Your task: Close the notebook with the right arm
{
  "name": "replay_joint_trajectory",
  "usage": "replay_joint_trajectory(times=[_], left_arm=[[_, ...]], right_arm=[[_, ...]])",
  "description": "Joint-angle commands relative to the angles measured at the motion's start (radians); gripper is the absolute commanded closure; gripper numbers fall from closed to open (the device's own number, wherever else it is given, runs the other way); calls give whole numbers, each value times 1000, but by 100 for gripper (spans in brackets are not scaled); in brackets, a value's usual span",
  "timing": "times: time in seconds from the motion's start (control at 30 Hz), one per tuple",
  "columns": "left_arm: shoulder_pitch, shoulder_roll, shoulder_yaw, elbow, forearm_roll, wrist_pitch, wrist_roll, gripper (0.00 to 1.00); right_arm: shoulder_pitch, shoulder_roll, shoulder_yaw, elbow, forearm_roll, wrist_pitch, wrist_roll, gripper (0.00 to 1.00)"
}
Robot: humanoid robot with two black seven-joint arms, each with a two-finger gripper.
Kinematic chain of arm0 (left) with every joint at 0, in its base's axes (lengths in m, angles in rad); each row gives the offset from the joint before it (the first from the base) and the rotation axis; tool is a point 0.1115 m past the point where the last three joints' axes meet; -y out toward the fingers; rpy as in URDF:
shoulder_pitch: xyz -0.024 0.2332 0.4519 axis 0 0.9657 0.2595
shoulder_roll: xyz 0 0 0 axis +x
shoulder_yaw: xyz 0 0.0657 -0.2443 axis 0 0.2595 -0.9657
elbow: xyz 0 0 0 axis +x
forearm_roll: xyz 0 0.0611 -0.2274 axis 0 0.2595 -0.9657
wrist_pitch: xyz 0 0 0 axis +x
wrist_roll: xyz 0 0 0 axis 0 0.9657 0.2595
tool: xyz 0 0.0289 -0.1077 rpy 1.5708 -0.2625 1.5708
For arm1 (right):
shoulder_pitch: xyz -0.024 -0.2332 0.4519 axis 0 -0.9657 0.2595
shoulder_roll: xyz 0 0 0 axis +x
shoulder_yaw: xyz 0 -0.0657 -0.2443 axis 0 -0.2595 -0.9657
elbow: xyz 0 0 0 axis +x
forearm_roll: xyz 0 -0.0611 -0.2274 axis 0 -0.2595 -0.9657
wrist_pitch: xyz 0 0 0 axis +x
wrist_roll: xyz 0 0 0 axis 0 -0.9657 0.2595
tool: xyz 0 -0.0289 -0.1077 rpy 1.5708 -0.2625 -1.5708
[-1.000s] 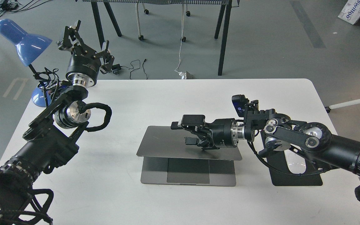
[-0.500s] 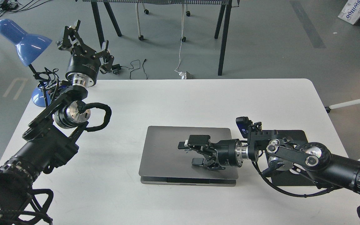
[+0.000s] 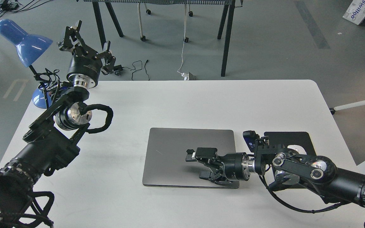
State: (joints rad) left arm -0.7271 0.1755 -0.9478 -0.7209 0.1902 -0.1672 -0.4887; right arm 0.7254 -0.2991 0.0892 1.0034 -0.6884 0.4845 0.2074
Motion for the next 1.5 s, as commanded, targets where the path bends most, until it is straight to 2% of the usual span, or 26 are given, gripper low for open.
replay_joint_trajectory(times=[0.0,0.17,0.4,0.6,0.83,0.97,1.2,1.47], left_arm=[[0,1,0,0,0,0,0,0],[0,-1,0,1,0,0,0,0],[0,1,0,1,0,0,0,0],[2,1,0,0,0,0,0,0],[0,-1,0,0,0,0,0,0],[0,-1,0,0,0,0,0,0],[0,-1,0,0,0,0,0,0],[2,-1,0,0,-2,0,0,0]], right_arm=[[-4,1,0,-2,0,0,0,0],[31,6,41,4,10,-6,3,0],[129,5,265,-2,12,-14,0,0],[184,5,472,-14,16,-63,0,0],[181,12,748,-172,27,-122,0,0],[178,24,822,-227,174,-132,0,0],[175,26,840,-282,507,-162,1,0],[80,34,892,-270,639,-80,9,0]])
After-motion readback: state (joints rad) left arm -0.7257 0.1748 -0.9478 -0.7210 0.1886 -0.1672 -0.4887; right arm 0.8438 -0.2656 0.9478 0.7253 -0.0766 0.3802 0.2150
